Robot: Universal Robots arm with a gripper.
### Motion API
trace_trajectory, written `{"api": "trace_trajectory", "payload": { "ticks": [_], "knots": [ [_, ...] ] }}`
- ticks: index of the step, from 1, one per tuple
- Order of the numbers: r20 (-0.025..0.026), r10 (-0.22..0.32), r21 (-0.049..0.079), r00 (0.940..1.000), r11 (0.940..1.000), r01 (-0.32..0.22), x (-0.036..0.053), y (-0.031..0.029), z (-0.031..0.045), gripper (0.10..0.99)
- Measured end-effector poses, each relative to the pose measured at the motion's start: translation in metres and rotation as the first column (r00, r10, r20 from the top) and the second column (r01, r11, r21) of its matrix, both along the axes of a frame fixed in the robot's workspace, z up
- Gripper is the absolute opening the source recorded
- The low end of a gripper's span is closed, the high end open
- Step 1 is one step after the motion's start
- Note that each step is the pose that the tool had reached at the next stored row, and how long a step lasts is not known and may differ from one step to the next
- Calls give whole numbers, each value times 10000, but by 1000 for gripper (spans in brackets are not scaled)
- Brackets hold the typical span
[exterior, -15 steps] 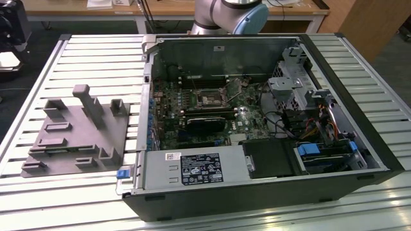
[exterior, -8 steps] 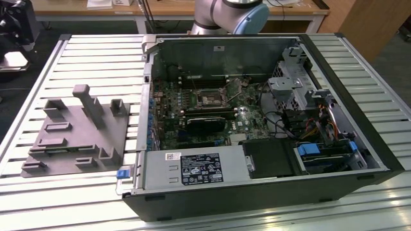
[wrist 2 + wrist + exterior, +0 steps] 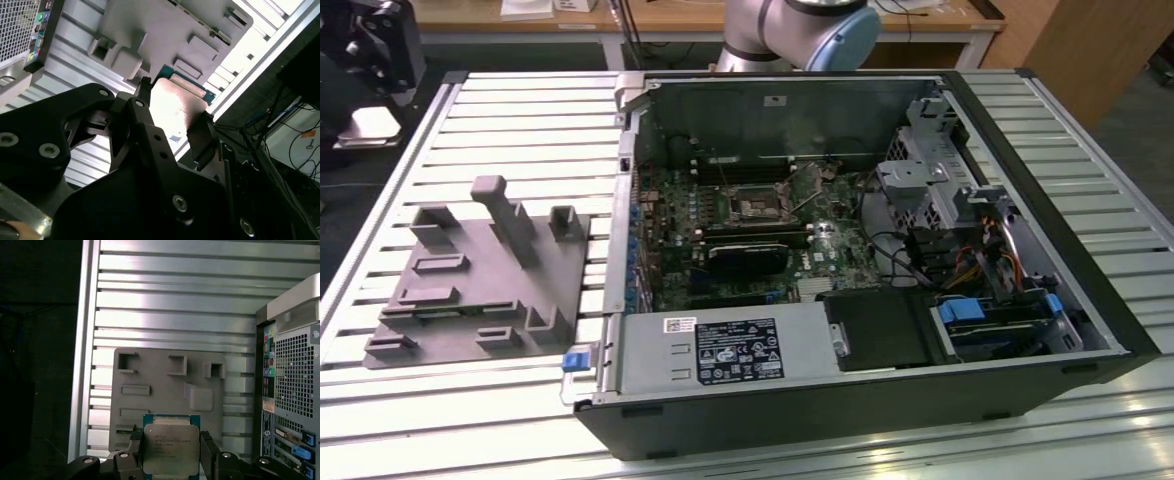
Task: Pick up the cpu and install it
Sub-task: 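Pick up the cpu and move it towards the insertion slot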
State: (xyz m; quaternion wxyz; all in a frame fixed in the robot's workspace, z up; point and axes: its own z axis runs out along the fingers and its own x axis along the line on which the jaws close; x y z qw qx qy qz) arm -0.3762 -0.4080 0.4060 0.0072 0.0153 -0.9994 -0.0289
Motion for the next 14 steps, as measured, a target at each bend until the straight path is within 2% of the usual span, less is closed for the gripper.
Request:
{"api": "trace_trajectory", "payload": {
  "ticks": [4, 14],
  "knots": [
    [-4, 0, 1, 10000, 10000, 0, 152, 0, 0, 541],
    [-8, 1, 18, 10000, 10000, -1, 605, 1, 0, 541]
  ]
}}
